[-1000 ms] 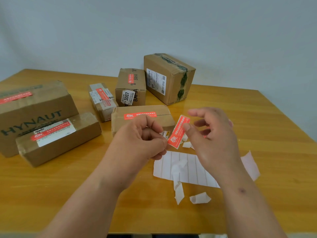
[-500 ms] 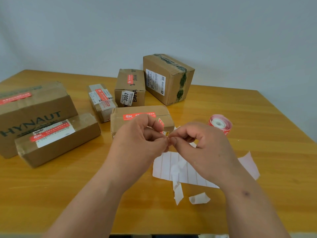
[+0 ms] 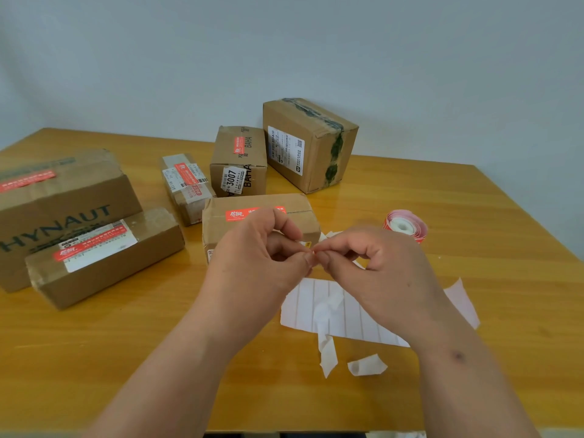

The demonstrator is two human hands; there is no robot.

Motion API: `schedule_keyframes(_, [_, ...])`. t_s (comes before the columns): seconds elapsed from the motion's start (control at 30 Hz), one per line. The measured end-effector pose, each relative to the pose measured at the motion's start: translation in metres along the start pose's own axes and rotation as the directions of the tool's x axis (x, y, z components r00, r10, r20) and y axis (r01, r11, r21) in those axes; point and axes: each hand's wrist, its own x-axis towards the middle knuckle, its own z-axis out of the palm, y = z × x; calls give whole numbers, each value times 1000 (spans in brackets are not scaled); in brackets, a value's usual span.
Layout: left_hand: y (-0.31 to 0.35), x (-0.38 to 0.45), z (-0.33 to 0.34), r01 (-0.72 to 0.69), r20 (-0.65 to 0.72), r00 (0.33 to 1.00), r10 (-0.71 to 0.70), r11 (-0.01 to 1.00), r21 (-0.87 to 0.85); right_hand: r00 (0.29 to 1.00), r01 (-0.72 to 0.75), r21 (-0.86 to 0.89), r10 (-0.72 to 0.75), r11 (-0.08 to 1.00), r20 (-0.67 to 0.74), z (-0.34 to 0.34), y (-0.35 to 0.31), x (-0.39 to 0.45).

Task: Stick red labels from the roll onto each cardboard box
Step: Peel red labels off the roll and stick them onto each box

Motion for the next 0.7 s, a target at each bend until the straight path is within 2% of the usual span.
schedule_keyframes(0.37, [-4, -2, 6, -97, -47, 992, 114, 956, 276, 1000, -16, -186, 15, 982, -7, 2, 0, -2])
schedule_keyframes(0.5, [-7, -2, 7, -94, -43, 993, 110, 957, 273, 1000, -26, -152, 24, 988, -14, 5, 3, -2])
schedule_keyframes(0.7, [-6, -3, 5, -101, -25, 994, 110, 968, 231, 997, -68, 7, 68, 998, -36, 4, 5, -2])
